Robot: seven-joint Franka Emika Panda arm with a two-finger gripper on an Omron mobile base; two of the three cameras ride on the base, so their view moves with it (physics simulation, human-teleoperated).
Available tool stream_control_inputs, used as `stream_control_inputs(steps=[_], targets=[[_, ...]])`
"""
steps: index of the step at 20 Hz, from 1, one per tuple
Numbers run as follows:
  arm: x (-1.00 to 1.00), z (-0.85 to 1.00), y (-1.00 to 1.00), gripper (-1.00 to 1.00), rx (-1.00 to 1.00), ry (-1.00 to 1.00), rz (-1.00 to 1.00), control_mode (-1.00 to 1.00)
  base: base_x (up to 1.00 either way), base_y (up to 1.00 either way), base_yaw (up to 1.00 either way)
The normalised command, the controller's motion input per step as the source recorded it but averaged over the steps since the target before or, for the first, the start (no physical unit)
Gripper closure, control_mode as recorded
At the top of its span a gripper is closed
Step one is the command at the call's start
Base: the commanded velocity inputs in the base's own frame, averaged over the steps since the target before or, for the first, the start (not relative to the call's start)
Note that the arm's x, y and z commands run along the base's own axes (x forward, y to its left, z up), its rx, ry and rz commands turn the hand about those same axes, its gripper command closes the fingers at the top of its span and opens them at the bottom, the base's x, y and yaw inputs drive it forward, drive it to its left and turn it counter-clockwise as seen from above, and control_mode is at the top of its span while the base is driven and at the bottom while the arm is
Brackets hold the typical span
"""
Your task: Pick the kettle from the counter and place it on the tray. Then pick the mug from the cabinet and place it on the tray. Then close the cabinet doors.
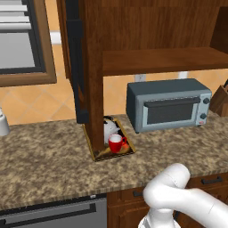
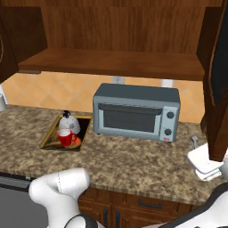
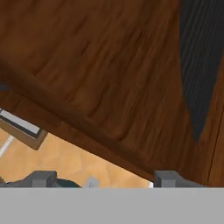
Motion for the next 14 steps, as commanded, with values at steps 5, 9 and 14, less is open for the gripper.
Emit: stream_control_inputs(steps=[5,9,14], targets=[[0.0,0.57,0.47,-1.0,-0.22,-0.01,0.0,-1.0,0.0,0.0,0.0],[0.04,0.5,0.62,-1.0,-0.23,0.04,0.0,-1.0,0.0,0.0,0.0],[0.2,0.54,0.64,-1.0,-0.22,0.13,0.0,-1.0,0.0,0.0,0.0]])
